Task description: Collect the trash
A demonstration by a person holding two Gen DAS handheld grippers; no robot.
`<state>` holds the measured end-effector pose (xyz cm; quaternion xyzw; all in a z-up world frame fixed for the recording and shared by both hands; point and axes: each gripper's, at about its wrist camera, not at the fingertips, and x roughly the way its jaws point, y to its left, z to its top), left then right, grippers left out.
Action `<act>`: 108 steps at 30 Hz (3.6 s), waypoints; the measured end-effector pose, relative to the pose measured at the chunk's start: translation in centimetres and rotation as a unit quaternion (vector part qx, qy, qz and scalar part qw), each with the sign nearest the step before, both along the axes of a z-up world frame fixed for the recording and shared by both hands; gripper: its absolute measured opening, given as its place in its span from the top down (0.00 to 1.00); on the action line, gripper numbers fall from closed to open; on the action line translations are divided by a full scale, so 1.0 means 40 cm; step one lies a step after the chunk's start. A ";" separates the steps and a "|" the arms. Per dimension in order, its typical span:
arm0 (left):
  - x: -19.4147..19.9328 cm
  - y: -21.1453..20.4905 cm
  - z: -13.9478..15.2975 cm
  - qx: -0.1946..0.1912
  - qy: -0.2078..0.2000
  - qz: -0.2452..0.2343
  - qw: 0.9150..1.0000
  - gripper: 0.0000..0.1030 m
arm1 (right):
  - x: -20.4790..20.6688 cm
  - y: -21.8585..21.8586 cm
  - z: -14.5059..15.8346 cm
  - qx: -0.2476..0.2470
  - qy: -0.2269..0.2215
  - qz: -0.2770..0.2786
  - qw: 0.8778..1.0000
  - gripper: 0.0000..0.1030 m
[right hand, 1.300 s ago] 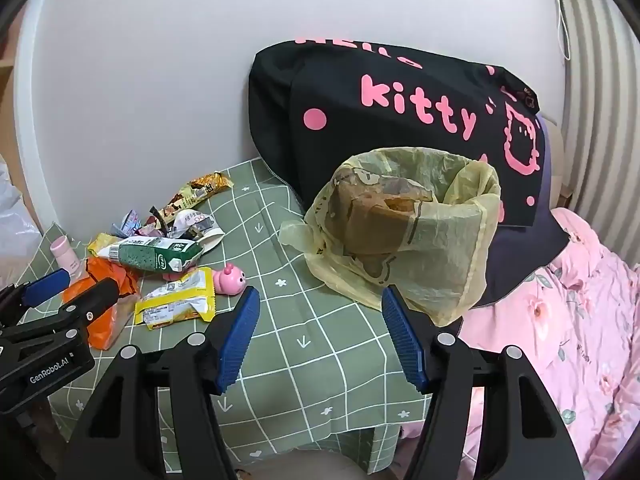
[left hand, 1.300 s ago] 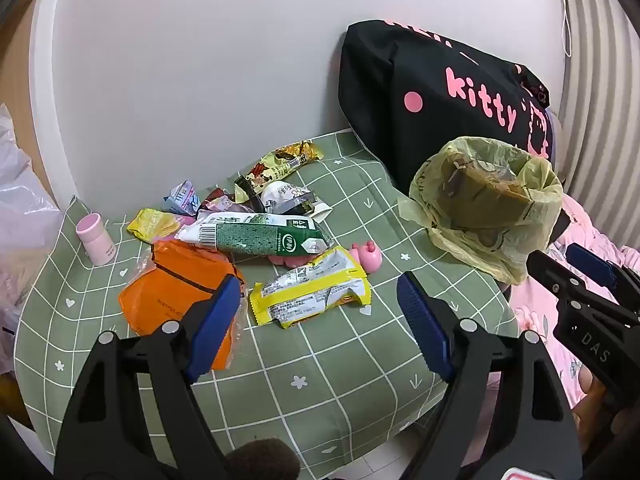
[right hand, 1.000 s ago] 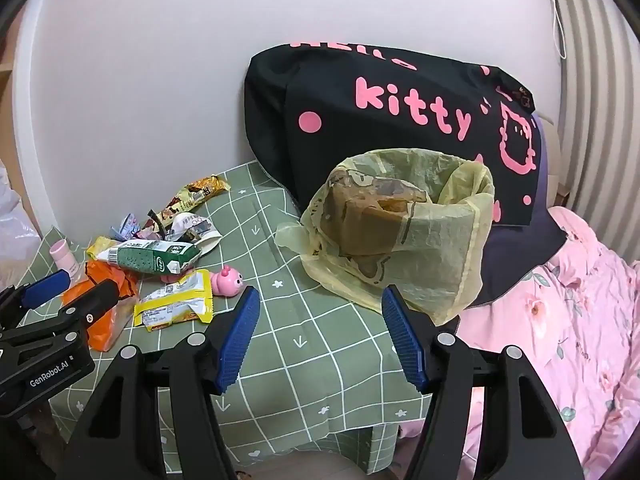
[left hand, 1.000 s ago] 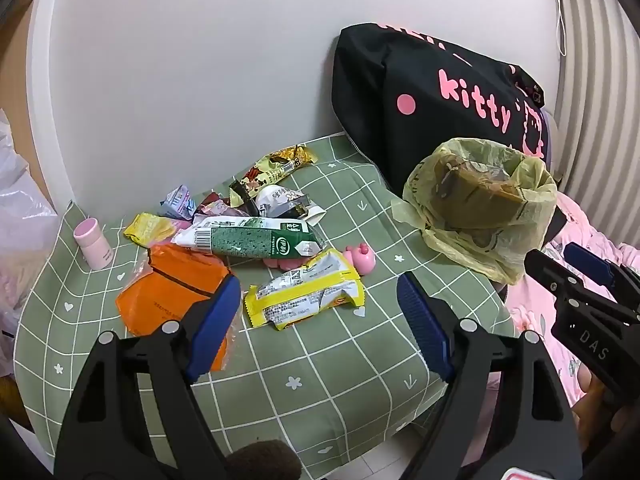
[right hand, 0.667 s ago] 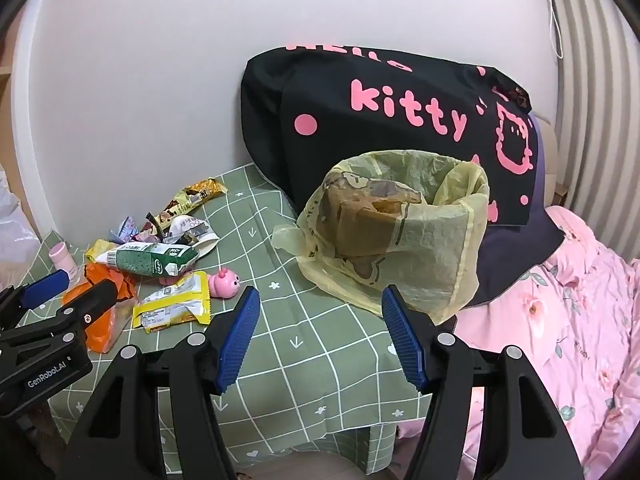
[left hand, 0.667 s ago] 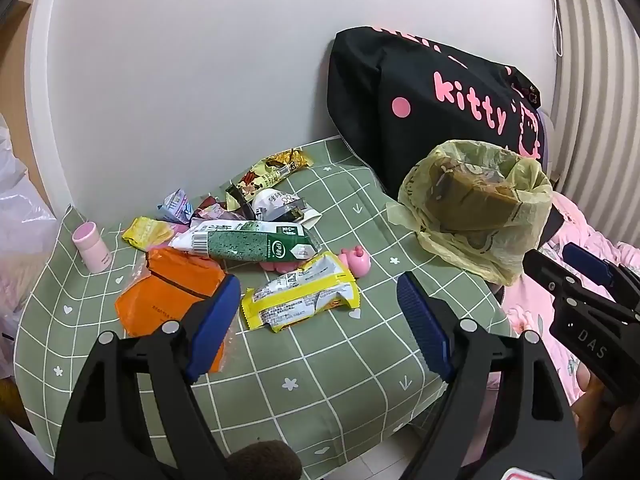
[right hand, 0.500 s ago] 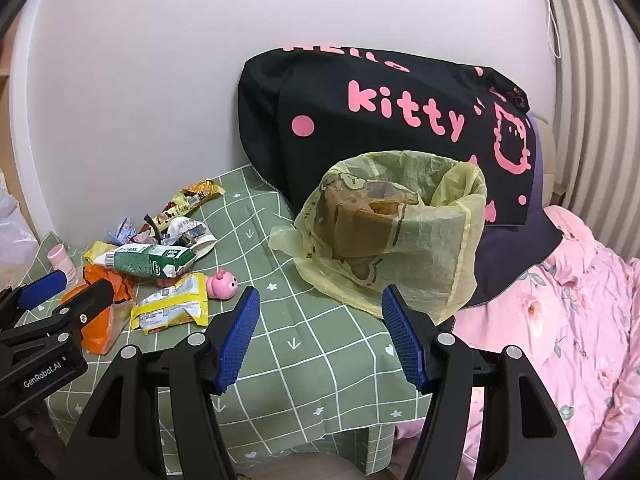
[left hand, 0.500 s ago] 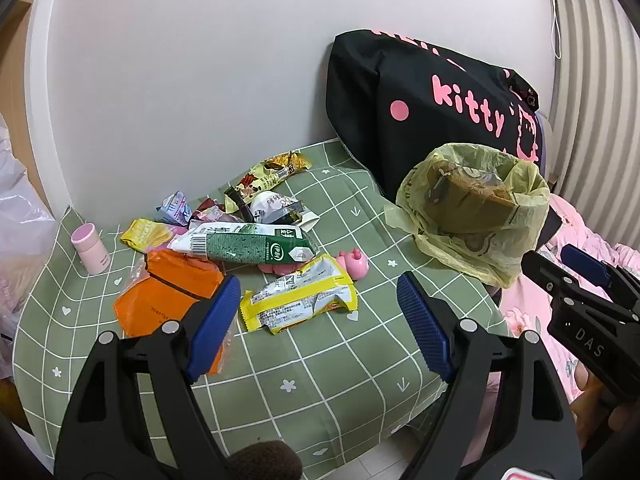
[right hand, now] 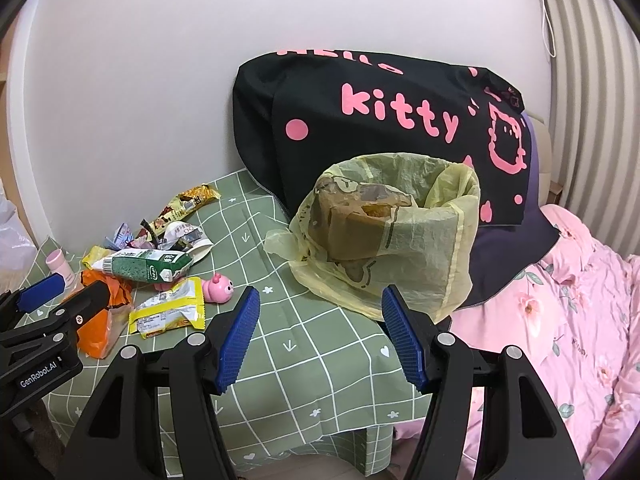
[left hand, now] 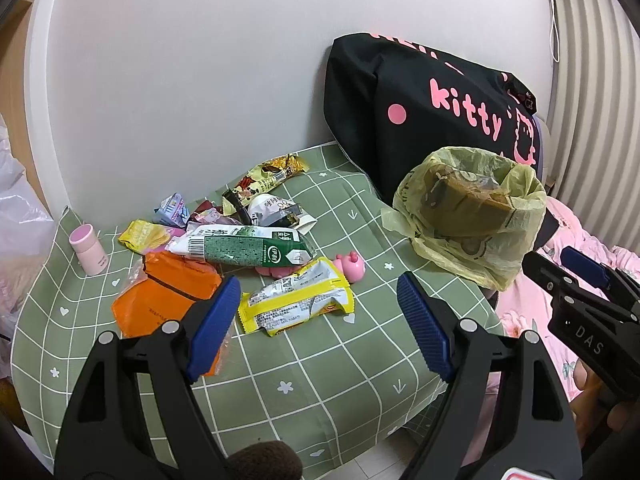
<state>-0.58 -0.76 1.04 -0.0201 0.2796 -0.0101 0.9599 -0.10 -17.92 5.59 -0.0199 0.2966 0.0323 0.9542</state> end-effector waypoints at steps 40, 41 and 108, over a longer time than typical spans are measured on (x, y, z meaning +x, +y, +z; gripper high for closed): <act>-0.007 -0.012 0.005 -0.001 -0.006 -0.006 1.000 0.26 | -0.005 -0.008 -0.003 0.001 -0.003 -0.003 1.000 0.42; -0.006 -0.012 0.005 -0.001 -0.006 -0.007 1.000 0.26 | -0.005 -0.008 -0.003 0.001 -0.003 -0.003 1.000 0.42; 0.199 0.545 -0.212 -0.138 0.157 0.153 0.966 0.79 | 0.276 0.425 -0.244 -0.056 0.124 0.401 0.906 0.42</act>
